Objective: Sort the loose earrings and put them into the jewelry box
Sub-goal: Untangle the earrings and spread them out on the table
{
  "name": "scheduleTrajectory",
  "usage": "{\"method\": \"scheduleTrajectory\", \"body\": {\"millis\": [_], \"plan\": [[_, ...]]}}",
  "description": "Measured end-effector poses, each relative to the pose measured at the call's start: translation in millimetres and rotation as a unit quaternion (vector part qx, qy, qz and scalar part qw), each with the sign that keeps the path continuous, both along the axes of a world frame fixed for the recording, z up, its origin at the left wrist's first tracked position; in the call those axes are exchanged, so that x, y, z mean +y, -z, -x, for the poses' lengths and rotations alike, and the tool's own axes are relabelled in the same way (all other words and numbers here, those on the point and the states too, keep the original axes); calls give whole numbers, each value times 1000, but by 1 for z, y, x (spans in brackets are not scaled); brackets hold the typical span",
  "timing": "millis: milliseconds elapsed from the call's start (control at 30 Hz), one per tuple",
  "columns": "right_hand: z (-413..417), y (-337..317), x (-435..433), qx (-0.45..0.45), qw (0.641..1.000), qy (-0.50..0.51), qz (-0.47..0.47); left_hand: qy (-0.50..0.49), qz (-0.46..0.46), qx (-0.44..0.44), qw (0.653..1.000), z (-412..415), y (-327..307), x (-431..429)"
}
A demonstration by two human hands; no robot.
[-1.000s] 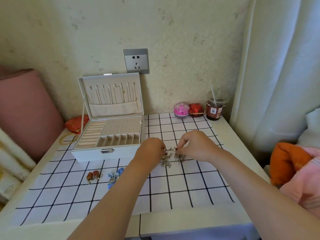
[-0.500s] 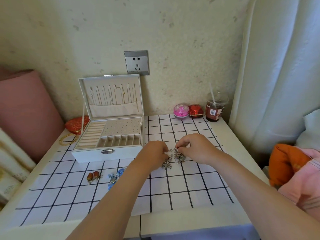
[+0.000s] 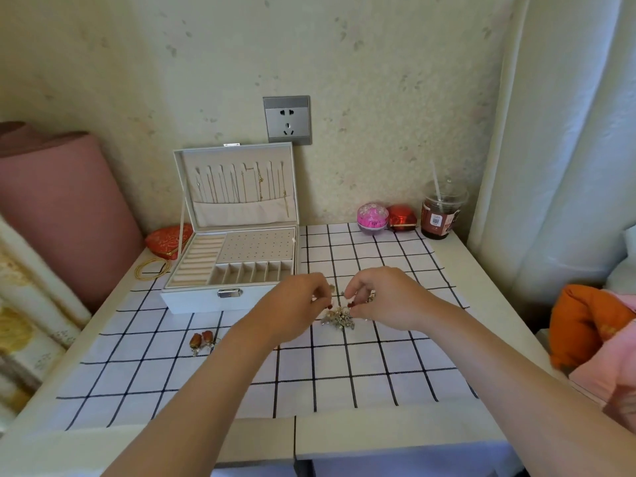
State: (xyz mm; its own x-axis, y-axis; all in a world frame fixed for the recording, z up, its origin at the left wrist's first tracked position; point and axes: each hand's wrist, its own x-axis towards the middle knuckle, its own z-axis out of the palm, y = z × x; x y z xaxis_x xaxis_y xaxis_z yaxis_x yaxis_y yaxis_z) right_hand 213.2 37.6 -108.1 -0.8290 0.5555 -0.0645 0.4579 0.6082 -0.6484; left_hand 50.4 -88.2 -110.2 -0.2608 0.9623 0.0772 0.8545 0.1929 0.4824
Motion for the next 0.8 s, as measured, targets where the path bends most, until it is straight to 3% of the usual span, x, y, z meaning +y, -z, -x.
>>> {"method": "scheduleTrajectory", "body": {"millis": [167,333,467,800], "plan": [[12,1,-25,-63,995,-77,-25,-8,44,-39,998,14,8,-36],[24,7,-46,-91,987,-127,-47,52,77,-1,996,12,10,-45],[23,6,-44,-110,986,-123,-30,78,60,0,995,17,13,-46],[16,7,-47,-111,987,-113,-10,34,85,-2,996,22,13,-51]]}}
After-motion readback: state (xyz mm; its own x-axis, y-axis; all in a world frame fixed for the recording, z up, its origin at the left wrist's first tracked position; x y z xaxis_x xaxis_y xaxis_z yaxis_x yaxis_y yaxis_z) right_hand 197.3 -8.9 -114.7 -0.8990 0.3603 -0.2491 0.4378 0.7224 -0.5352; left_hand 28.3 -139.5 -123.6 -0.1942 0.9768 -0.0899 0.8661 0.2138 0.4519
